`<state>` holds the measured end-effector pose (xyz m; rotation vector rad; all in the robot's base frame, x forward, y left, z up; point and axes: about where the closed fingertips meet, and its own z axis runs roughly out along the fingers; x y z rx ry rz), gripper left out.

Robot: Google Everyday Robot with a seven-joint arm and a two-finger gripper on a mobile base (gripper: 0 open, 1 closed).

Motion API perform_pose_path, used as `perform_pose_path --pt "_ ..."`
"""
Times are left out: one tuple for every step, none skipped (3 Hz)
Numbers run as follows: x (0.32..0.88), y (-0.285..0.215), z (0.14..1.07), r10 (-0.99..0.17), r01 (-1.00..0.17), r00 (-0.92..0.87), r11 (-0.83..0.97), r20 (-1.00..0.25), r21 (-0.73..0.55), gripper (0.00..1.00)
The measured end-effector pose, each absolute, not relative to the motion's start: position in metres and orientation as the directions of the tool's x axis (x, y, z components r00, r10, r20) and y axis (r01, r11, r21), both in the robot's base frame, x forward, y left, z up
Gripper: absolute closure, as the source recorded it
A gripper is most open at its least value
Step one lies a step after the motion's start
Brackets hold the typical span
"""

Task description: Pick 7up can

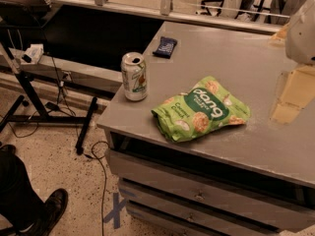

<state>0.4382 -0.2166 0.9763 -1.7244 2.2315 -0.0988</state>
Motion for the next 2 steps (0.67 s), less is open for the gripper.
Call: perform_pose_path --pt "0.438 -0.217 0.976 -0.953 -0.931 -0.221 0.270 -0.207 -0.246 0.00" --pt "0.440 -0.205 0.973 -0.950 -0.934 -0.207 0.264 -0.235 -0.242 0.00"
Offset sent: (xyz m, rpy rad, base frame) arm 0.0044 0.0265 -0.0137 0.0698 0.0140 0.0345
